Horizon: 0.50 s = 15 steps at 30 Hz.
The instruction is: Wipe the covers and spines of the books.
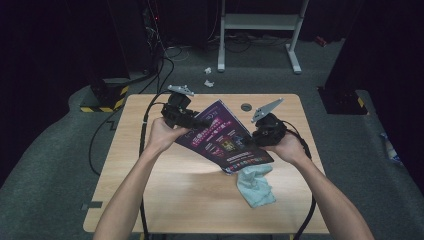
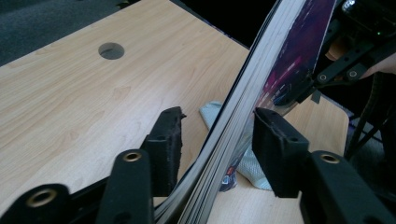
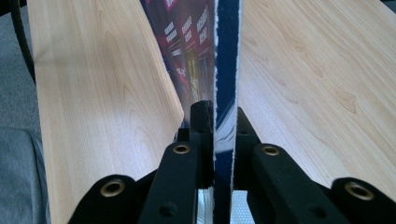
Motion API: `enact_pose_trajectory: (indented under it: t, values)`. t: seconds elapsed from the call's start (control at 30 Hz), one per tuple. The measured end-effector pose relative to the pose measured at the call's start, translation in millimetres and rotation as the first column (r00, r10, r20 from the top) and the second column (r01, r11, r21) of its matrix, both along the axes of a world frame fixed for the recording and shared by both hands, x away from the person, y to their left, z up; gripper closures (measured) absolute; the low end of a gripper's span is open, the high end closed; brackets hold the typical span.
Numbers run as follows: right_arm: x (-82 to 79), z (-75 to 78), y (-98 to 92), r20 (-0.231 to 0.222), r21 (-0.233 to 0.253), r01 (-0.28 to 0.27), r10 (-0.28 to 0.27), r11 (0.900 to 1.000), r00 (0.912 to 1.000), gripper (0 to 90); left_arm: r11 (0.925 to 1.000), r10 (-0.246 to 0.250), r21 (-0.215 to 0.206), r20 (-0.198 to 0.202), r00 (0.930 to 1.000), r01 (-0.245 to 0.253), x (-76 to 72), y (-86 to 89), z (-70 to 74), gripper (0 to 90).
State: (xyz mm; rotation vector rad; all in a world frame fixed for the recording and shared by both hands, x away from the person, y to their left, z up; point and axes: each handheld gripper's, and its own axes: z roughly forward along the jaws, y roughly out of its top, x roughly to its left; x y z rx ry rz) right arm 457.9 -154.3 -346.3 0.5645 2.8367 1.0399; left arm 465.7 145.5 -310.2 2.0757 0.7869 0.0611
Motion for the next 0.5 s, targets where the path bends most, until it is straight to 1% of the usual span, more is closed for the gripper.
enact_pose_trajectory:
  t: [0.03,0.1,0.17,0.2,0.3,0.4,0.43,0.5]
  values:
    - [-0.3,0.4,0.4,-0.004,-0.004,0.006,-0.006,1.000,1.0000,83.8,0.9999,0.011,-0.005,0.005,0.9999,-0.011,-2.4,1.0,0.7,49.7]
    - [0.0,0.6,1.2,-0.008,-0.008,0.016,-0.016,1.000,0.9998,83.8,0.9997,0.024,-0.002,0.038,0.9990,-0.024,-7.1,2.7,2.0,46.0]
    - [0.1,1.0,1.9,-0.013,-0.009,0.021,-0.021,1.000,0.9997,83.8,0.9993,0.038,-0.002,0.059,0.9975,-0.038,-9.6,5.0,2.5,43.9]
    - [0.3,1.2,2.5,-0.017,-0.010,0.023,-0.023,1.000,0.9996,83.8,0.9986,0.052,0.000,0.067,0.9964,-0.052,-9.7,7.4,2.1,42.4]
    - [2.3,2.3,3.6,-0.029,-0.017,0.027,-0.028,0.999,0.9992,83.8,0.9970,0.076,-0.021,0.051,0.9958,-0.075,-8.7,15.0,2.2,40.7]
    - [2.2,5.9,4.2,-0.038,-0.043,0.036,-0.038,0.998,0.9986,83.8,0.9941,0.105,-0.031,0.060,0.9926,-0.104,-11.6,24.6,5.0,39.4]
    - [2.8,6.3,3.9,-0.038,-0.045,0.035,-0.037,0.998,0.9986,83.8,0.9930,0.116,-0.031,0.066,0.9911,-0.114,-12.6,27.7,5.8,38.9]
    - [4.0,7.2,2.9,-0.051,-0.049,0.047,-0.049,0.998,0.9975,83.8,0.9909,0.132,-0.035,0.072,0.9886,-0.130,-13.3,33.2,6.5,38.4]
